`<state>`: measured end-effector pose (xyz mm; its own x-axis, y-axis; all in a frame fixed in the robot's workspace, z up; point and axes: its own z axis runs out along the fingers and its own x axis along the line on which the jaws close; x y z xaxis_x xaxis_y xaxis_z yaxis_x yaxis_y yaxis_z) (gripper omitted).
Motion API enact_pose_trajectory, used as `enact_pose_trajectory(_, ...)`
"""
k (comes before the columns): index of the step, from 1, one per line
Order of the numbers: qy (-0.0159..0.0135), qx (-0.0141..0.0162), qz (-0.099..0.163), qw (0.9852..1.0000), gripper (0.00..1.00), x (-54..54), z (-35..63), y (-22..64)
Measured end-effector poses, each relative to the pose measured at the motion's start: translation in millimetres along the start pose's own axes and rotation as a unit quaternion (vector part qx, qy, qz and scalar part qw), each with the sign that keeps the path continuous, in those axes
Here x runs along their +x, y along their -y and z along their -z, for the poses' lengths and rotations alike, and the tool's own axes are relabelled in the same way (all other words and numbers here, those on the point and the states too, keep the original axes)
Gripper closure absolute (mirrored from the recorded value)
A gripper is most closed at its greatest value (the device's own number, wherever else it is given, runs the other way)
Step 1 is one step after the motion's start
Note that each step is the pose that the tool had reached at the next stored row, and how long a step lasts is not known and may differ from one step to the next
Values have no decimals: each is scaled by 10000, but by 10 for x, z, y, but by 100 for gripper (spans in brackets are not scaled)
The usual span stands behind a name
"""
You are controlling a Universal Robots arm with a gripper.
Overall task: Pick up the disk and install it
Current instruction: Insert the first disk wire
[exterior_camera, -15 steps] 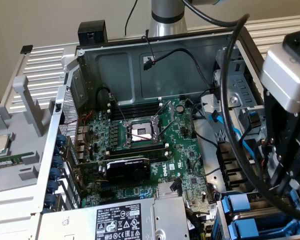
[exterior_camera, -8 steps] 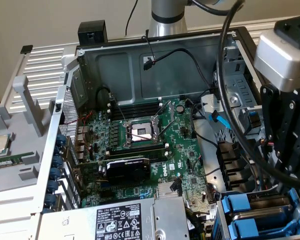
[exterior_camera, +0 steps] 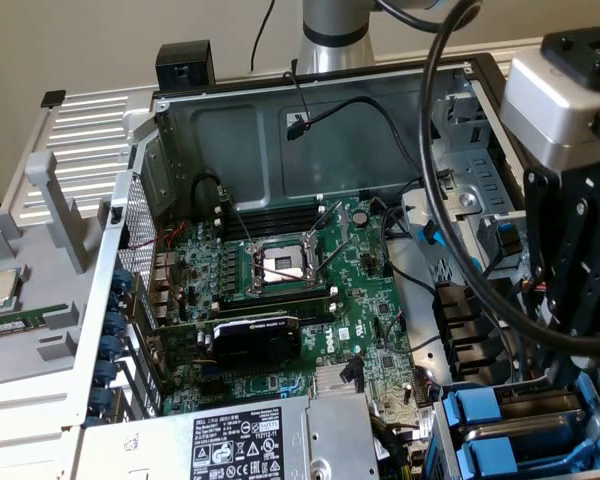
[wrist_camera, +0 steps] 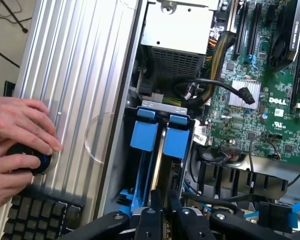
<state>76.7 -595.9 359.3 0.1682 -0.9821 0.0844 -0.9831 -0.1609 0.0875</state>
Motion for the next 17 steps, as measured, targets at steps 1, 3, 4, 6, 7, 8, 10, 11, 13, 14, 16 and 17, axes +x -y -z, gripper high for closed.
enact_pose_trajectory(1, 7, -15, -53, 10000, 83, 0, -1, 0)
enact_pose_trajectory(3, 21, -50, -168, 9998, 83, 0, -1, 0)
enact_pose_trajectory(4, 28, -67, -222, 9997, 83, 0, -1, 0)
enact_pose_trajectory(6, 42, -101, -338, 9994, 83, 0, -2, 0)
enact_pose_trajectory(7, 48, -113, -389, 9992, 83, 0, -2, -1)
enact_pose_trajectory(8, 53, -123, -431, 9990, 83, 0, -2, 0)
enact_pose_trajectory(10, 61, -136, -504, 9986, 83, -1, -2, 0)
enact_pose_trajectory(11, 65, -141, -541, 9984, 83, -1, -2, 0)
enact_pose_trajectory(13, 71, -147, -599, 9981, 83, -4, -2, 1)
enact_pose_trajectory(14, 72, -149, -618, 9980, 83, -9, -1, 3)
enact_pose_trajectory(16, 75, -151, -642, 9978, 83, -21, 0, 10)
enact_pose_trajectory(17, 76, -152, -653, 9977, 83, -26, 2, 17)
